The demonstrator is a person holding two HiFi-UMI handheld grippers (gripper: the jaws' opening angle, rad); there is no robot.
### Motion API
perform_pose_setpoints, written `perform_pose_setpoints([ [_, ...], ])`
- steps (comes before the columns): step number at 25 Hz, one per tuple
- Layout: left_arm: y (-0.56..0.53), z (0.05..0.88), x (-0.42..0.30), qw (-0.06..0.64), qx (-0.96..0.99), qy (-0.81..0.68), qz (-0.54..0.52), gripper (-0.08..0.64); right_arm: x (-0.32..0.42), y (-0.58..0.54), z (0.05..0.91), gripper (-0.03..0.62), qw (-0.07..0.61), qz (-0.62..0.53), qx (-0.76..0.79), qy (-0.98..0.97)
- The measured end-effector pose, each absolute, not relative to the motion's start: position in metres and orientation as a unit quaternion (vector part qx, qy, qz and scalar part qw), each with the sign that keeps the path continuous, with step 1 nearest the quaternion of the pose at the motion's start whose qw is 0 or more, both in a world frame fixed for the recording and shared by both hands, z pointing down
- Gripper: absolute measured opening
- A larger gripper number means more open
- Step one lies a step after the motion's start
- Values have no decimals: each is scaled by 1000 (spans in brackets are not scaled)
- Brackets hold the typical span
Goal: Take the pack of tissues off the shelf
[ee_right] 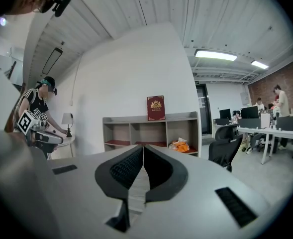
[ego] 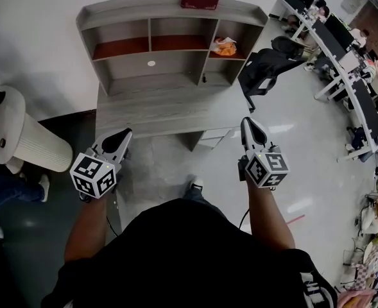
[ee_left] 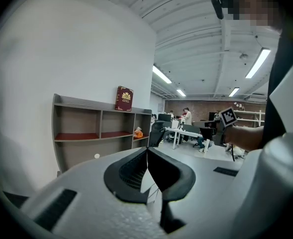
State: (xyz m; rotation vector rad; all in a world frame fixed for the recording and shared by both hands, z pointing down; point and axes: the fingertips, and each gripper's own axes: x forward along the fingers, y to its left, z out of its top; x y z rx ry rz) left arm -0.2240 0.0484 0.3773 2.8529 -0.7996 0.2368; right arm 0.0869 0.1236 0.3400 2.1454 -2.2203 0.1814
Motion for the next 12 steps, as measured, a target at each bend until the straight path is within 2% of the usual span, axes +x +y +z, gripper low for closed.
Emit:
perform_pose_setpoints([
  [12,-20,387,-152,88,950,-283,100,17,161,31,360,15,11,73,676,-733],
])
